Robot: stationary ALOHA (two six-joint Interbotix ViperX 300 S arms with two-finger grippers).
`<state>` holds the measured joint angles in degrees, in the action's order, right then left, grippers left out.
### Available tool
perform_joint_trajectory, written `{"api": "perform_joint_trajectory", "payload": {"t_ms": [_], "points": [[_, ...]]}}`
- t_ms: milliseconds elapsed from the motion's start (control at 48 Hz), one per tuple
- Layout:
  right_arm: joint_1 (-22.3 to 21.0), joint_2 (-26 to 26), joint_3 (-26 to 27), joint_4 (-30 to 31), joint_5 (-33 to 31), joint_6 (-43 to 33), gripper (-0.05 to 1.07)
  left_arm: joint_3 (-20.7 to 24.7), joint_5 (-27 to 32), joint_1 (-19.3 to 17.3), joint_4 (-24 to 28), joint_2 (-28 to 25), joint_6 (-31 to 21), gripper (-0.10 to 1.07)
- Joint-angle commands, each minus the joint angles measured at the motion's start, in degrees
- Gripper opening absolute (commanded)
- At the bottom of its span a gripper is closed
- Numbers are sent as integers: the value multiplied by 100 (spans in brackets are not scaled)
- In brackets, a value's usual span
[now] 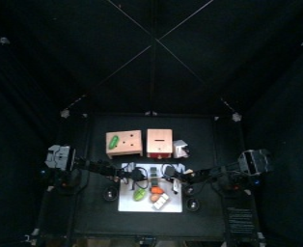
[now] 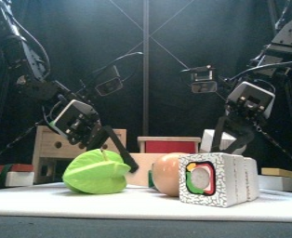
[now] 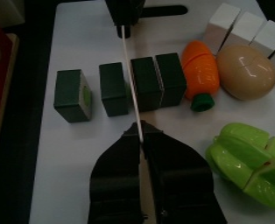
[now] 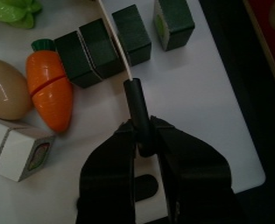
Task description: Cut last part of sushi
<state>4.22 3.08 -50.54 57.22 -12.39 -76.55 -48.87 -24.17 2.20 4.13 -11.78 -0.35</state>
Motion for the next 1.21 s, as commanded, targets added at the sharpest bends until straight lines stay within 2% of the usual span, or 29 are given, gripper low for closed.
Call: {"api": "perform_joint_trajectory", "payload": {"t_ms": [0,396,646,875,1021,1188], "points": [[-44,-35,-18,-44,-97,-35,34,-105,44,149,18,9,0,35],[211,53,62,-193,-123,-53,34,-79,44,457,-35,88,0,35],[246,185,114,-193,-369,-35,34,-62,44,431,-88,176,44,35],[246,650,202,-70,-932,-35,34,-35,62,422,44,721,53,35],[272,976,202,-105,-958,-44,34,-70,193,422,352,1116,44,35],[466,1151,167,-123,-888,-44,34,-70,237,510,413,1169,35,35]]}}
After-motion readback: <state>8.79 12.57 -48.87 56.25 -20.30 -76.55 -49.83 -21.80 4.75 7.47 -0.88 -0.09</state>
